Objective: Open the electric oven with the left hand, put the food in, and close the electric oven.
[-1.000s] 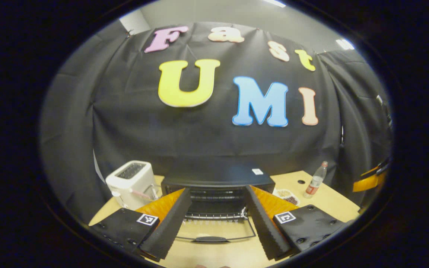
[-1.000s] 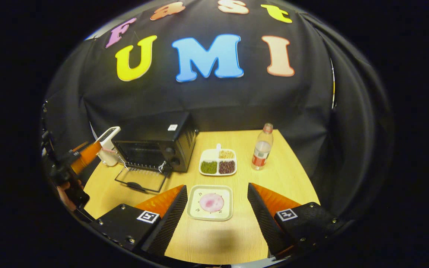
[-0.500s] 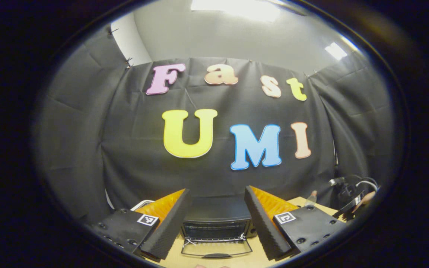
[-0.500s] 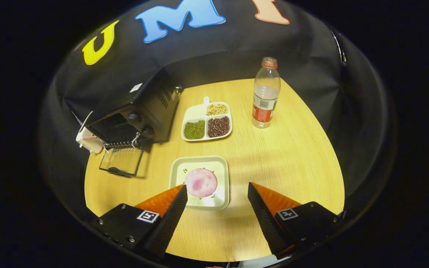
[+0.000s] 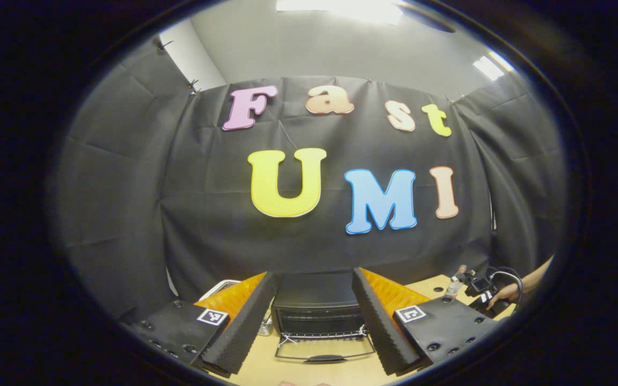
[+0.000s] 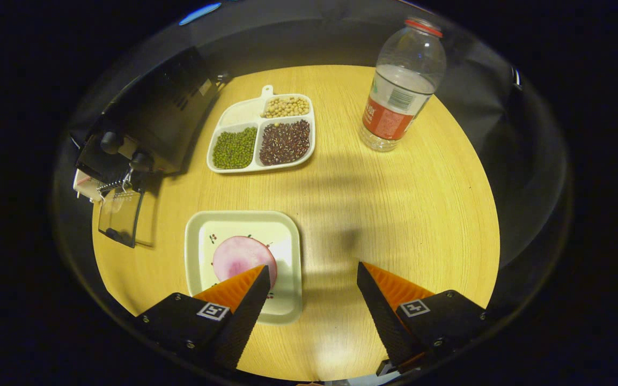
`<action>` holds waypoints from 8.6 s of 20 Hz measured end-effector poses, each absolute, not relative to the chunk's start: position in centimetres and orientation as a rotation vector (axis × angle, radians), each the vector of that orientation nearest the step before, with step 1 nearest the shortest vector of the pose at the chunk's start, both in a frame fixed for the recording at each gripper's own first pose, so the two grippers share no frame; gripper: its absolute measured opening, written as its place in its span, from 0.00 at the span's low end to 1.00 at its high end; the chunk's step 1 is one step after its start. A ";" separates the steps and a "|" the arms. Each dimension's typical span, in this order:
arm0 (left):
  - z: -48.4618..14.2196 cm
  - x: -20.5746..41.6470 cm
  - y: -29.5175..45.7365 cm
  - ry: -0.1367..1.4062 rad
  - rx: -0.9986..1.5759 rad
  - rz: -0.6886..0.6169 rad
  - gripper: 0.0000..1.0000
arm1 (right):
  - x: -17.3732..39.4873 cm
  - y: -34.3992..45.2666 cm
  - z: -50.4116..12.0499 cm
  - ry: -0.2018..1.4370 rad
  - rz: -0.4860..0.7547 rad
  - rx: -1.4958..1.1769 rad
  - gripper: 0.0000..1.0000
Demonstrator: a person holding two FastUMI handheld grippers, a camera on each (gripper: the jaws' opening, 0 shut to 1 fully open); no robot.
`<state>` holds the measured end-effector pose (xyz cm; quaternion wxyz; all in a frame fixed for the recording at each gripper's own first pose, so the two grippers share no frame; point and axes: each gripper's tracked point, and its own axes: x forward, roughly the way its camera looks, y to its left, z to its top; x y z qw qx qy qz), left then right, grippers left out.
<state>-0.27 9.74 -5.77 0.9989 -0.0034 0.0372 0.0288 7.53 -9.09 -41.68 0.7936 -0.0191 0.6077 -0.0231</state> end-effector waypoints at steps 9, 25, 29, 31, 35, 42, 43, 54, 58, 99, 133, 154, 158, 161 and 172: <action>-7.2 0.0 10.0 0.127 -0.025 0.095 1.00 | 7.9 -7.5 -44.0 1.353 0.025 0.003 0.92; -3.4 -3.6 4.9 0.120 0.016 0.199 1.00 | 6.4 -5.4 -43.3 1.327 0.273 0.471 0.01; -3.7 -2.4 5.3 0.116 -0.018 0.143 0.97 | 6.0 -5.2 -43.0 1.257 0.250 0.628 0.01; -3.8 -1.8 6.2 0.119 -0.025 0.113 0.99 | 6.1 -4.7 -42.7 1.236 0.223 0.629 0.01; -4.0 -1.1 8.4 0.112 -0.039 0.066 1.00 | 6.4 -5.1 -43.2 1.285 0.091 0.517 0.01; -6.2 0.6 11.0 0.139 -0.066 0.024 1.00 | 6.2 -4.4 -44.2 1.323 0.053 0.361 0.19; -6.4 0.8 11.0 0.144 -0.068 0.021 1.00 | 6.1 -4.4 -44.6 1.343 0.049 0.327 0.19; -6.7 1.8 9.7 0.144 -0.071 0.009 0.97 | 5.4 -3.3 -44.7 1.326 0.092 0.358 0.00; -6.2 1.6 10.3 0.152 -0.050 0.040 1.00 | 5.2 -3.5 -44.7 1.234 0.116 0.738 0.00; -9.4 -4.5 33.6 0.186 -0.102 0.215 1.00 | 21.4 29.6 -39.1 0.616 -0.498 1.403 0.02; -3.0 3.7 4.6 0.024 -0.018 -0.133 0.94 | 5.8 9.9 -4.7 0.006 0.071 0.152 0.38; -24.4 4.5 1.8 0.634 -0.029 -0.124 1.00 | 3.5 3.6 -7.5 0.100 -0.024 0.076 0.94; -30.4 3.7 2.1 0.811 -0.020 -0.127 0.98 | 3.2 2.0 -9.0 0.137 -0.068 0.072 0.94; -34.1 3.1 2.8 0.923 -0.004 -0.116 1.00 | 3.0 0.5 -10.0 0.163 -0.105 0.080 0.94; -46.2 2.5 3.7 1.257 -0.050 -0.105 1.00 | 1.7 -1.9 -12.2 0.230 -0.192 0.073 0.94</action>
